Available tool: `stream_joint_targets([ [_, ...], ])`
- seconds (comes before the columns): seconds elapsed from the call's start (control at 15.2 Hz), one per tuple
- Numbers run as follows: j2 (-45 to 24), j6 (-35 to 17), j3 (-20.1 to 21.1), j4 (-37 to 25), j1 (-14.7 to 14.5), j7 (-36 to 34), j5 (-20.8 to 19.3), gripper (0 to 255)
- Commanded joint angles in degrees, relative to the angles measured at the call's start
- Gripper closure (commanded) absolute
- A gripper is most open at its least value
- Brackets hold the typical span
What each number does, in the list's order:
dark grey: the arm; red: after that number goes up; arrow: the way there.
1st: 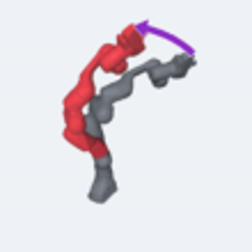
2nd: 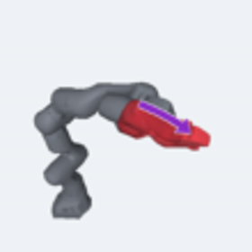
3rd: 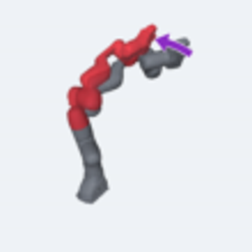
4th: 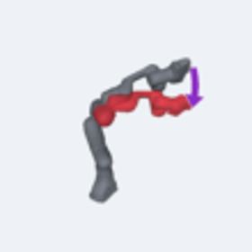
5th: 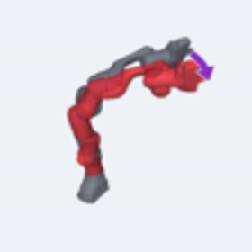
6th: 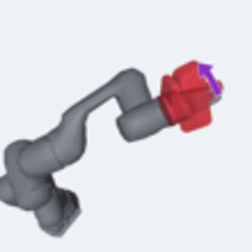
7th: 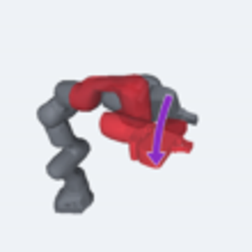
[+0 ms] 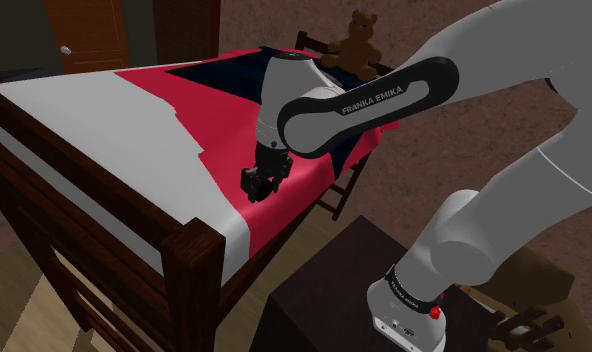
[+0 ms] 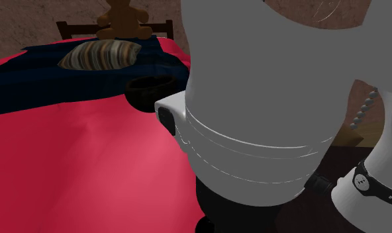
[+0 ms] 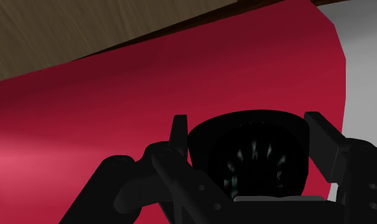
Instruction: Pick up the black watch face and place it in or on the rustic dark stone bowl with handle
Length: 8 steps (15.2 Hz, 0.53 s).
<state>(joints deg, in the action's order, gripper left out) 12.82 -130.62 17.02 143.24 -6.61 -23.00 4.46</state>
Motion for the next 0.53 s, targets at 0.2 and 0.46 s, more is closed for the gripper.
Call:
stream_joint_targets([
  [0.2,1.0,1.7,-0.2,-0.7,-0.1,0.2,0.2,255],
  [0.46,2.8,5.1,-0.5,-2.4,-0.1,0.5,0.5,255],
])
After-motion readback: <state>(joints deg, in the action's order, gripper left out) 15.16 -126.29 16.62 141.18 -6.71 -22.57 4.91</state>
